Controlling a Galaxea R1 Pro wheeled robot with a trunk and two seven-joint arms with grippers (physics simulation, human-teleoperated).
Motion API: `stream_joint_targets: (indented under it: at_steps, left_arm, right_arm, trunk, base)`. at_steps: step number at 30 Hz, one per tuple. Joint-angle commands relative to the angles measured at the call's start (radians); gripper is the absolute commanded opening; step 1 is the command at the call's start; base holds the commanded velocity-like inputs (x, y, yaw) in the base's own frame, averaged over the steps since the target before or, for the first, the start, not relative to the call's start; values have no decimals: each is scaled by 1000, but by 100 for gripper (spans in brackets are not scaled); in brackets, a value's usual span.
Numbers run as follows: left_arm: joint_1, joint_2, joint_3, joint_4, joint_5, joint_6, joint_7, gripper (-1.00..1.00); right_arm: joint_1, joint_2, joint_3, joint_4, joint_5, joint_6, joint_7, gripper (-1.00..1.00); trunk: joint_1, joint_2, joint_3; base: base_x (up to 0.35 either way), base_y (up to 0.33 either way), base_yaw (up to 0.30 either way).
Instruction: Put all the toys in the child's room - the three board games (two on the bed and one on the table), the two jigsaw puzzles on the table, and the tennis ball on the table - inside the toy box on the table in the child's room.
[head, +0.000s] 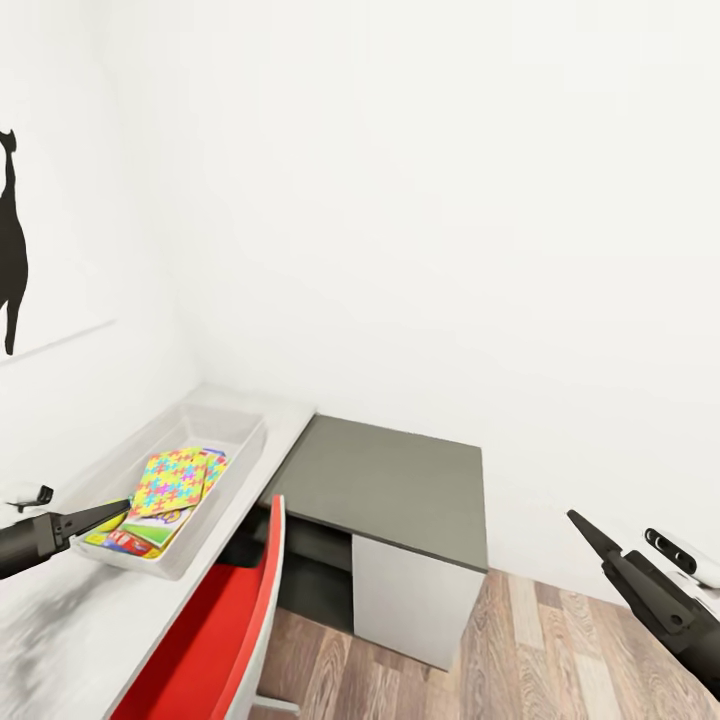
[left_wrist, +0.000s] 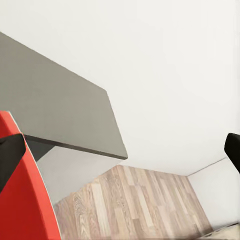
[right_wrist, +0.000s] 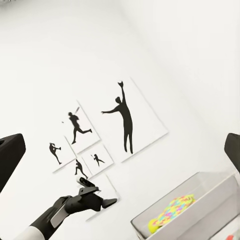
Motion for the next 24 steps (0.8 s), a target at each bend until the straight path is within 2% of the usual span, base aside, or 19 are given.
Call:
stream_joint_targets:
  at_steps: [1, 16, 24]
  left_arm:
    - [-1, 0, 0, 0, -1, 11, -5, 100]
    - [-1, -2, -2, 0, -1, 9, -5, 100]
    - [-1, -2, -2, -1, -1, 9, -5, 100]
  right_arm:
    - [-1, 0, 0, 0, -1, 11, 3, 100]
    - [-1, 0, 0, 0, -1, 11, 3, 100]
    - [-1, 0, 0, 1, 0, 11, 2, 100]
  trunk:
    - [1, -2, -1]
    - [1, -2, 23]
    - [1, -2, 35]
  base:
    - [0, 0, -175]
    - [-4, 0, -175]
    - [-146, 0, -175]
